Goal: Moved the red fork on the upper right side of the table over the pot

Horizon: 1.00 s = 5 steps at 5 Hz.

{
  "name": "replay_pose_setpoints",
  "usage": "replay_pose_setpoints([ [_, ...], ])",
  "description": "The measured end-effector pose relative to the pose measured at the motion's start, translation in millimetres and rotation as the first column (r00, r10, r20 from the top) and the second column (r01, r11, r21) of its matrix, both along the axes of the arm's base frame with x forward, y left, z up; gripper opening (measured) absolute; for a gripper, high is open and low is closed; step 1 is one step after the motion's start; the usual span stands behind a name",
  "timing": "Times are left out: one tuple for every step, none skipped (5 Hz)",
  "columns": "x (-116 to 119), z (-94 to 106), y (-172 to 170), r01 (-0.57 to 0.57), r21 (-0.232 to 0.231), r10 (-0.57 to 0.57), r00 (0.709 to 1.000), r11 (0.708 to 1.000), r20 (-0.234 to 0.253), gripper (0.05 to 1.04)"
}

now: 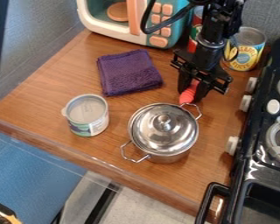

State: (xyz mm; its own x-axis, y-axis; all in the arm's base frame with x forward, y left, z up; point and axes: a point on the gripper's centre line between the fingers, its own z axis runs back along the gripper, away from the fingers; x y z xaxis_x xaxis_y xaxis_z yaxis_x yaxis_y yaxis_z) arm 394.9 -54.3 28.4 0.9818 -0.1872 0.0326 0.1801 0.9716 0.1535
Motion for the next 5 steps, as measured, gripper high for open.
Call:
replay_pose_setpoints([
  [1.3, 0.0, -0.6, 0.014, -0.003, -0.014, 1.0, 1.0, 0.007, 0.471],
  [-3.1, -5.3, -3.6, 0.03, -0.028, -0.029, 1.0, 0.999, 0.009, 0.776],
  [-5.7, 29.8, -4.5, 0.039, -0.048, -0.034, 0.996, 0.998, 0.086, 0.998],
  [-18.6, 54.7, -3.8, 0.023, -0.071, -0.013, 0.991, 0.997, 0.129, 1.004],
  [-29.9, 61.1, -3.1, 0.02, -0.086, -0.008, 0.991, 0.996, 0.136, 1.0],
])
